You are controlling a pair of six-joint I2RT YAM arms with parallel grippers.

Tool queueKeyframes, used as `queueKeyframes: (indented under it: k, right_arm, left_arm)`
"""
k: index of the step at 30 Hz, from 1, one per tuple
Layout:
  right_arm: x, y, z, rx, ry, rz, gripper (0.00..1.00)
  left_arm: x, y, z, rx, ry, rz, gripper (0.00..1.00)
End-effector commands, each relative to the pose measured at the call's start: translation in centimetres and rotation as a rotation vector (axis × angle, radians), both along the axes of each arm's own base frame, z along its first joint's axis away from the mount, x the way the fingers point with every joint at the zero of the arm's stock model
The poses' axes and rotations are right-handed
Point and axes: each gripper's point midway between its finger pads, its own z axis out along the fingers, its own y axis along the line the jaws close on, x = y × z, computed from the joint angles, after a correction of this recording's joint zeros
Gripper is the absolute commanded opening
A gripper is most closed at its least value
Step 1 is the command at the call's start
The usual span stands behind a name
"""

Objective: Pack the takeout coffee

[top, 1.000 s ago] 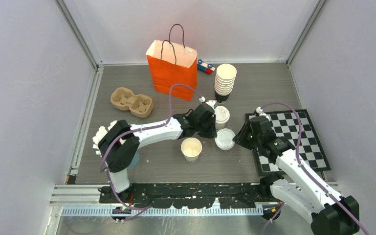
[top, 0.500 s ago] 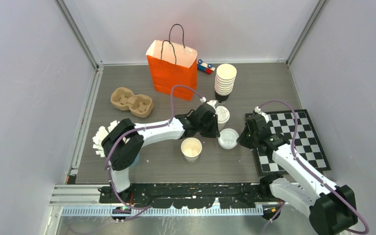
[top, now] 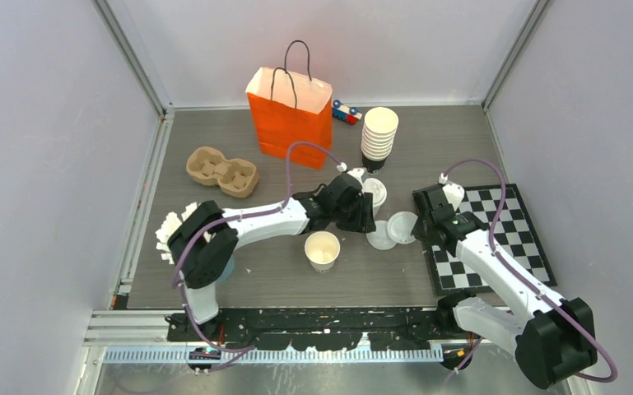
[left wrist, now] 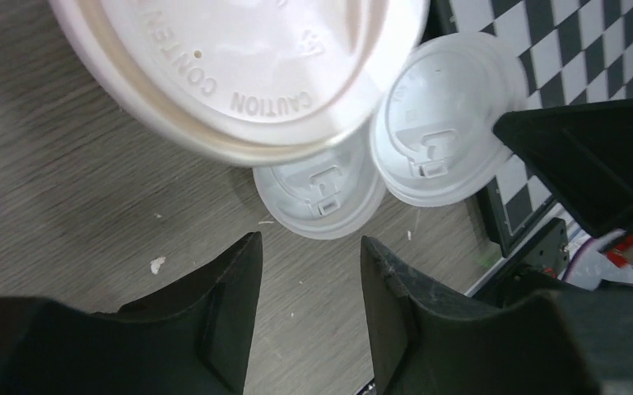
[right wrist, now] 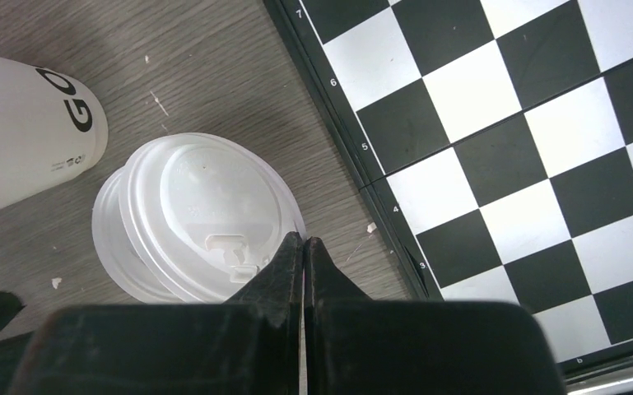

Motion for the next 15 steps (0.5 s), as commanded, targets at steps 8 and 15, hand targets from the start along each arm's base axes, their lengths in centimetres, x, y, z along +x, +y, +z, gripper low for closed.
queueKeyframes:
  k: [8,15]
  right_arm:
    - [0.5,1.9,0.8,-0.016,0.007,0.062,0.0]
    - [1.5,0.4,-0.5,-0.138,0.064,-0.002,0.0]
  left_arm:
    - [0.8,5.4,10.9,0.001,-0.281,0.049,0.5]
    - [-0.6,11.1,13.8,0.024,-0.382,0.118,0.52]
